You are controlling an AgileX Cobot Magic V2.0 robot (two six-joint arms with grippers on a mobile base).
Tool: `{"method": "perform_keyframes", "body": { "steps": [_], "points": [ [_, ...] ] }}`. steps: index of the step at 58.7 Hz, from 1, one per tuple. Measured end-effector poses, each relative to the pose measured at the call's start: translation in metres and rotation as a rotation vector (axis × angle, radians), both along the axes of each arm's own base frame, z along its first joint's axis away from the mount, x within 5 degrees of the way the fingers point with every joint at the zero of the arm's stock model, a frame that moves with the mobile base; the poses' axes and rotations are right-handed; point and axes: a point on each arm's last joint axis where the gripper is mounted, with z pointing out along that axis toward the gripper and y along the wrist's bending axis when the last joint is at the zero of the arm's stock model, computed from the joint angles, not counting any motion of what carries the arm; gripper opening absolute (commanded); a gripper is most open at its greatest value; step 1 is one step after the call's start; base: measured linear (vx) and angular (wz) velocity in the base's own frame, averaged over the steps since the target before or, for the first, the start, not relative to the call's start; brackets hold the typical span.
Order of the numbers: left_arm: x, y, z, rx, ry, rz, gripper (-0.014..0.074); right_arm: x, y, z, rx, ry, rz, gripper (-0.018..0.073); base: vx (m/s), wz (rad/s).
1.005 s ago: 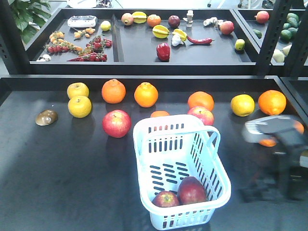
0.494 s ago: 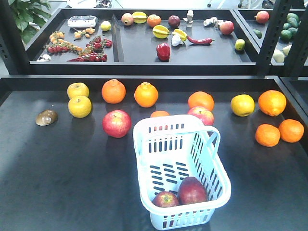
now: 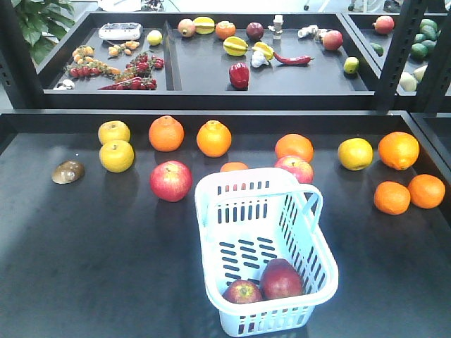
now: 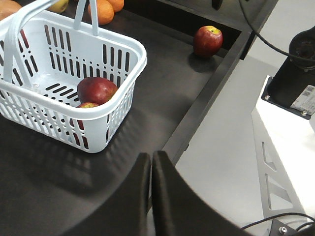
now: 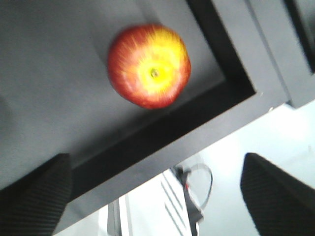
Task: Pick three apples into basket with both arms
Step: 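Reach the right gripper to the third red apple and grasp it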
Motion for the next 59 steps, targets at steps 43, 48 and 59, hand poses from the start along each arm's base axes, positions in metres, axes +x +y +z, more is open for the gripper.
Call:
{"method": "perform_keyframes", "body": {
  "steps": [43,48,59],
  "points": [
    [0.0,0.0,0.0,0.0,0.0,0.0,-0.0006,0.027,-0.019,-0.064,0.021,0.065,0.052,0.066,0.0,0.0],
    [0.0,0.0,0.0,0.0,0.0,0.0,-0.0006,0.029,-0.02,-0.073,0.029,0.072,0.055,0.0657,0.0,0.0],
    [0.0,0.0,0.0,0.001,-0.001,0.0,-0.0006,0.035,-0.023,-0.083,0.027,0.055,0.062,0.0652,0.0,0.0]
  ]
}}
